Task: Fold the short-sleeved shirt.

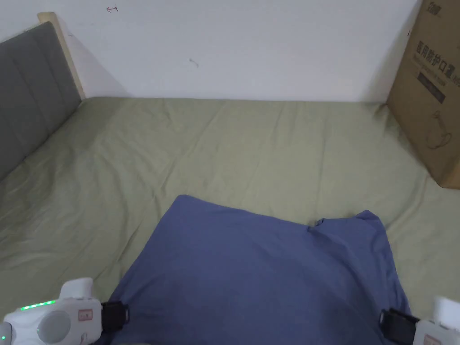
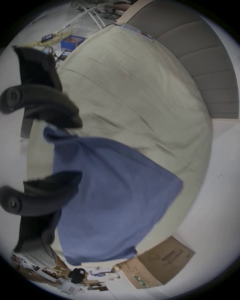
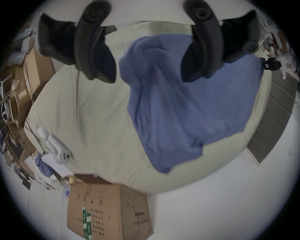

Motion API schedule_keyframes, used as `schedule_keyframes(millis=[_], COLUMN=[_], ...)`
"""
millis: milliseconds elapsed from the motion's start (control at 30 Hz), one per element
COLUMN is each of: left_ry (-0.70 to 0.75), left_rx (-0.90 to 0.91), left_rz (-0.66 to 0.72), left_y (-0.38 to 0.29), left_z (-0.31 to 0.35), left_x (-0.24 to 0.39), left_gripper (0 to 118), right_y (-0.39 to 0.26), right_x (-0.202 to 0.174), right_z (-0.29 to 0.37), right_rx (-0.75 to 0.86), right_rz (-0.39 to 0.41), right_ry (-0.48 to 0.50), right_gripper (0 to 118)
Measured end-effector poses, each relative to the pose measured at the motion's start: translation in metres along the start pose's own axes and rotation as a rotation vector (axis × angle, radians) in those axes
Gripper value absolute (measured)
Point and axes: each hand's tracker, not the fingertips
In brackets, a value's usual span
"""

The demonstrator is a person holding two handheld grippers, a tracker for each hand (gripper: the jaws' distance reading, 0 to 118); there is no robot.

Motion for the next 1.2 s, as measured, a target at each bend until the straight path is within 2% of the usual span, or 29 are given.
schedule_keyframes(millis=[100, 300, 400, 533, 567, 600, 633, 667, 700, 767, 1033, 1200], left_ry=[-0.049, -0.122, -0.134, -0.145, -0.153, -0.175, -0.199, -0.229, -0.266, -0.314, -0.246, -0.219], left_rx=[0.163, 0.436, 0.575, 0.689, 0.716, 0.733, 0.745, 0.742, 0.723, 0.692, 0.604, 0.482], left_rz=[-0.055, -0.159, -0.192, -0.230, -0.239, -0.242, -0.241, -0.238, -0.228, -0.228, -0.262, -0.259], left_y=[0.023, 0.063, 0.073, 0.076, 0.075, 0.073, 0.072, 0.071, 0.071, 0.071, 0.095, 0.140], left_z=[0.033, 0.094, 0.113, 0.125, 0.126, 0.127, 0.126, 0.126, 0.124, 0.120, 0.084, 0.026], left_x=[0.026, 0.083, 0.107, 0.134, 0.139, 0.143, 0.145, 0.147, 0.150, 0.151, 0.165, 0.165], left_gripper=[89, 92, 92, 89, 83, 66, 43, 15, 0, 0, 0, 0], right_y=[0.032, 0.075, 0.083, 0.083, 0.081, 0.080, 0.078, 0.078, 0.077, 0.073, 0.081, 0.096], right_x=[-0.019, -0.062, -0.081, -0.100, -0.102, -0.105, -0.107, -0.108, -0.109, -0.110, -0.108, -0.105], right_z=[0.030, 0.092, 0.115, 0.131, 0.134, 0.137, 0.139, 0.140, 0.140, 0.141, 0.122, 0.093], right_rx=[0.131, 0.408, 0.521, 0.642, 0.663, 0.681, 0.690, 0.691, 0.694, 0.725, 0.699, 0.661], right_rz=[0.034, 0.128, 0.184, 0.236, 0.245, 0.247, 0.248, 0.253, 0.256, 0.255, 0.251, 0.249], right_ry=[0.047, 0.095, 0.071, -0.005, -0.016, -0.020, -0.022, -0.021, -0.023, -0.032, -0.009, -0.016], right_gripper=[97, 97, 97, 97, 94, 81, 61, 36, 4, 0, 0, 0])
